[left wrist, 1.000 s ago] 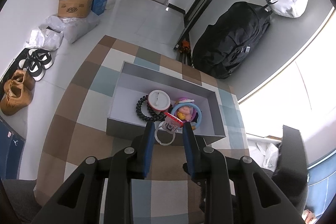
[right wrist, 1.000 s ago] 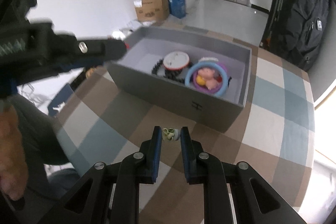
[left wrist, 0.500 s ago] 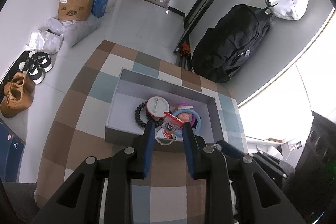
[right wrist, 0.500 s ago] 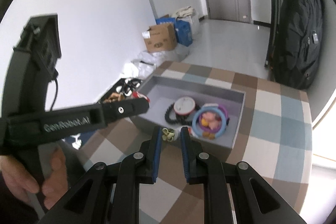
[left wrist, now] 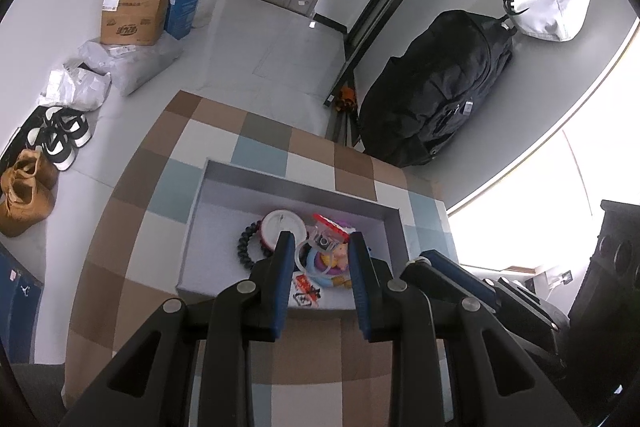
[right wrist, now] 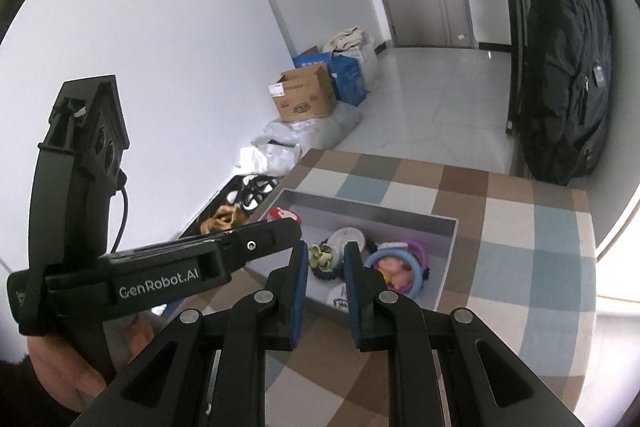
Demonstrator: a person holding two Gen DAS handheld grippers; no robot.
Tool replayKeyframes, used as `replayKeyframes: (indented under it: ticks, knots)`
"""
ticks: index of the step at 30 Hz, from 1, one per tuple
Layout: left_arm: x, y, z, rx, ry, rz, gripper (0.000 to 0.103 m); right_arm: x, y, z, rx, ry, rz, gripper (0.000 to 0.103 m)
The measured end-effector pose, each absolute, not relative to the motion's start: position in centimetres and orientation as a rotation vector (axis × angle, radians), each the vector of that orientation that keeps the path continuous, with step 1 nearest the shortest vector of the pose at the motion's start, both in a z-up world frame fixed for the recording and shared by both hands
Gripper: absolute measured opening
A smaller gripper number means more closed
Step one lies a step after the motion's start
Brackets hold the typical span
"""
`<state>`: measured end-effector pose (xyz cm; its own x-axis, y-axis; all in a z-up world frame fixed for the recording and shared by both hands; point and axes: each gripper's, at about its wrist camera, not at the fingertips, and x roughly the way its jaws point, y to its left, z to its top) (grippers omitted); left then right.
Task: Organize jewelry
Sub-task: 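Carry the clip and green-white toy into the gray box and open both tools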
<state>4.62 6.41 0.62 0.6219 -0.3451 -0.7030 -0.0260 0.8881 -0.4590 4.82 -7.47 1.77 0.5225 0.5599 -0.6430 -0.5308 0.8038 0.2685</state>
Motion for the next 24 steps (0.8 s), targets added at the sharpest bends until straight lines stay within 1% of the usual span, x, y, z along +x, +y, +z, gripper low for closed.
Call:
replayKeyframes:
  ticks: [14, 24]
  knots:
    - [7.1, 6.2, -0.4, -0.483, 0.938, -0.178, 0.022, 8.8, -8.9, 0.6, 0.133, 0.843, 0.619, 0.017]
    - [7.7, 5.9, -0.9, -0.482, 0.962, -0.183, 0.022, 9.6, -9.2, -0.1, 0.166, 0.878, 0.606, 0.017]
